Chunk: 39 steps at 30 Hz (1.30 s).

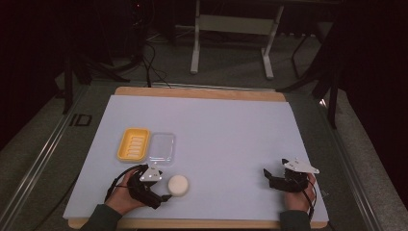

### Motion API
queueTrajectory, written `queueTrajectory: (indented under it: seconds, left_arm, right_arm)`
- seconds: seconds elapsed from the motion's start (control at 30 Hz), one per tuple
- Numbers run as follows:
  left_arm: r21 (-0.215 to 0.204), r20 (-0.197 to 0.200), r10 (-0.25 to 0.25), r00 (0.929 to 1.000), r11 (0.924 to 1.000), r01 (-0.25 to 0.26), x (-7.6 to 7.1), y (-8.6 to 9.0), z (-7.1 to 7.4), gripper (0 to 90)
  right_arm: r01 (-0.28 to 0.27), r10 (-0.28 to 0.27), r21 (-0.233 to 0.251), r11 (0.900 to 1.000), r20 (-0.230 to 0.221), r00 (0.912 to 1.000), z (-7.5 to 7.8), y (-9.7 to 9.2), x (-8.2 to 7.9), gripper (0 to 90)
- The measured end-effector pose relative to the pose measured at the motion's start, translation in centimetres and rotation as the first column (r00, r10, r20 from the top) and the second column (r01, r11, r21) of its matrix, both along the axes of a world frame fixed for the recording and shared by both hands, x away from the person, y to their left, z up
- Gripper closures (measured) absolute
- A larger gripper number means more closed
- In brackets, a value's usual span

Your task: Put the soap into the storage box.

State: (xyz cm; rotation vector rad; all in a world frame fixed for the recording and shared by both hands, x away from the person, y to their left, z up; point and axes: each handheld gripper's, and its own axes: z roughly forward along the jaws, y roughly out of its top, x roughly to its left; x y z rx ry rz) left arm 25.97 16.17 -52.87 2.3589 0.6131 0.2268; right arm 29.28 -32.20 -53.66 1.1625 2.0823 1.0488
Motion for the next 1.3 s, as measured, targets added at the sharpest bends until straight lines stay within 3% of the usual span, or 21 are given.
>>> queueTrajectory:
  seconds: [0.83,1.3]
  left_arm:
    - [0.047,-0.021,-0.092,0.9956,0.9946,0.092,1.2,-3.4,0.2,7.8]
    - [0.072,-0.025,-0.14,0.9899,0.9874,0.141,1.6,-5.5,0.0,14.7]
  right_arm:
    - [-0.001,0.001,-0.001,1.0,-0.004,1.0,0.0,0.1,0.0,13.9]
    - [0.0,0.0,-0.001,1.0,-0.005,1.0,0.0,0.0,0.0,13.9]
